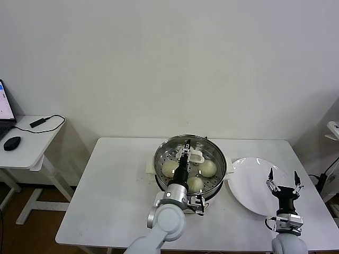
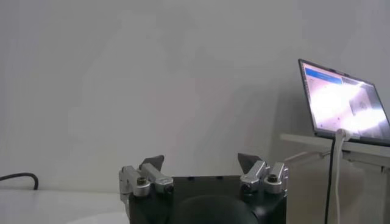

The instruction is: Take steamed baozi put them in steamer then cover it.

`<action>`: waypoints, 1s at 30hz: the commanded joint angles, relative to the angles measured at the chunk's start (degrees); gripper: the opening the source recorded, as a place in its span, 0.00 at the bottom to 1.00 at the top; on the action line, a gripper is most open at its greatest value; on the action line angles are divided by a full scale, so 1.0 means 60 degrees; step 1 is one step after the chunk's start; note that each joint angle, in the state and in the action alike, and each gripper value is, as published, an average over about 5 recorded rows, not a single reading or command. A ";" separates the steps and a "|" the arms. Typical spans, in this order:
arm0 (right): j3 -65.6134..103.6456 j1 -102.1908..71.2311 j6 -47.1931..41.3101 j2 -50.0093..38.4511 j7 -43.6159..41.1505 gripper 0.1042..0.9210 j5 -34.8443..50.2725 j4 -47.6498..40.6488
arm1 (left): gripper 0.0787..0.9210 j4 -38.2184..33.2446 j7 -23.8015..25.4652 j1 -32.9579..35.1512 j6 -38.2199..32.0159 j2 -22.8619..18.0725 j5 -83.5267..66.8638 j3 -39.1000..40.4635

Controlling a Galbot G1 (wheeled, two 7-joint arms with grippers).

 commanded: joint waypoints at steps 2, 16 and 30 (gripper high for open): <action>-0.0003 0.0031 0.0025 0.0017 -0.0037 0.88 -0.0020 -0.0038 | 0.60 -0.0599 0.0039 0.0228 -0.0065 0.0190 -0.0007 0.0086; -0.0017 0.0085 0.0000 0.0012 -0.0091 0.88 -0.0033 0.0034 | 0.87 -0.3286 0.0105 0.1305 -0.0092 0.1709 -0.1228 -0.0053; -0.0257 -0.0631 -0.0834 -0.0341 -0.1107 0.88 0.1515 0.0871 | 0.88 -0.2921 -0.3761 0.2494 -0.2835 0.2126 -1.1014 -0.4988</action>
